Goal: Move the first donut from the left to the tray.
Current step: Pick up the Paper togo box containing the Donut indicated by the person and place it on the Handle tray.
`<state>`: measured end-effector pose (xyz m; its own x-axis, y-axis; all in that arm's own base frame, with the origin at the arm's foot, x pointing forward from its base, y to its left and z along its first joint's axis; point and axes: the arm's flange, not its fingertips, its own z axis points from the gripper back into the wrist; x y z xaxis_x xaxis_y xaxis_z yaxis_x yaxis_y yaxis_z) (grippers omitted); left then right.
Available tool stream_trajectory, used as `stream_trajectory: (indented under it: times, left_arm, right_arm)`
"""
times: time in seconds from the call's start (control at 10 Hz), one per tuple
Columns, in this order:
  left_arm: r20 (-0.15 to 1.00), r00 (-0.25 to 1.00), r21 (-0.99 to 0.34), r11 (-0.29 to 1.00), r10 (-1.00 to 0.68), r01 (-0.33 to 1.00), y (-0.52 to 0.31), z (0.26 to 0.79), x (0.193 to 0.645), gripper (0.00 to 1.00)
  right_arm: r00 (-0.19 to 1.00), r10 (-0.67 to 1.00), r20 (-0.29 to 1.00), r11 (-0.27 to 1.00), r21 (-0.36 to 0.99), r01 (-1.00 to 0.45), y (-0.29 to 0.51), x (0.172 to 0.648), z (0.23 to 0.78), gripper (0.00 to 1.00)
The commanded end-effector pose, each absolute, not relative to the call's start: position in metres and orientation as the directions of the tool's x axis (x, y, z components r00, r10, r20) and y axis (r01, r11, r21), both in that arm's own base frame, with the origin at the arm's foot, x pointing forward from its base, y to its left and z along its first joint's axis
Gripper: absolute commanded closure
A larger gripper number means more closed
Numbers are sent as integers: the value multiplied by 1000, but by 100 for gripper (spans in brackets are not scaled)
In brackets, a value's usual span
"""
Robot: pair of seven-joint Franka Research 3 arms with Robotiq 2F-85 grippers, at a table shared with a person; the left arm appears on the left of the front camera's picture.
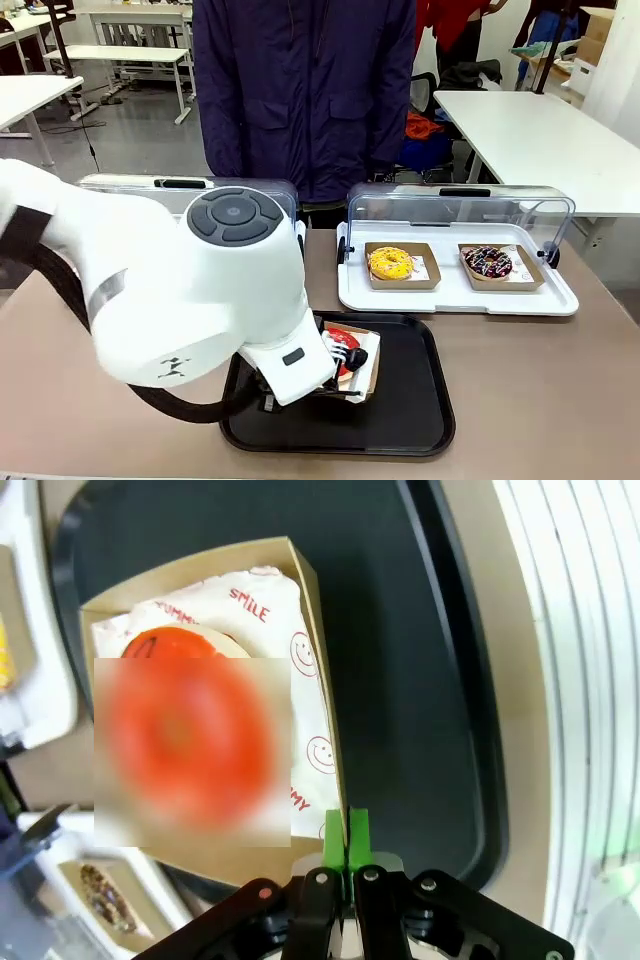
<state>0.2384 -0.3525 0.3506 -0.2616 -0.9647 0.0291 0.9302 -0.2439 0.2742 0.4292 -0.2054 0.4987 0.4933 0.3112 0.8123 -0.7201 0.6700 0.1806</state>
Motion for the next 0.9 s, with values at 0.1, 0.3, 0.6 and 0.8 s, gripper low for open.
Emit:
stream_trajectory:
  times: [0.1, 0.3, 0.6, 0.8]
  left_arm:
    - [29, -262, 274, -244, -965, 930, -353, 351, 238, 99]
    - [29, -262, 274, -244, -965, 930, -353, 351, 238, 99]
    - [64, -251, 353, -213, -966, 911, -366, 335, 229, 99]
    - [70, -247, 350, -208, -966, 913, -368, 332, 232, 99]
  right_arm:
    - [464, 304, 832, 663, 165, -730, -203, 430, 497, 0]
    - [464, 304, 832, 663, 165, -730, -203, 430, 497, 0]
    - [464, 304, 832, 663, 165, -730, -203, 430, 497, 0]
    - [464, 304, 832, 663, 165, -730, -203, 430, 497, 0]
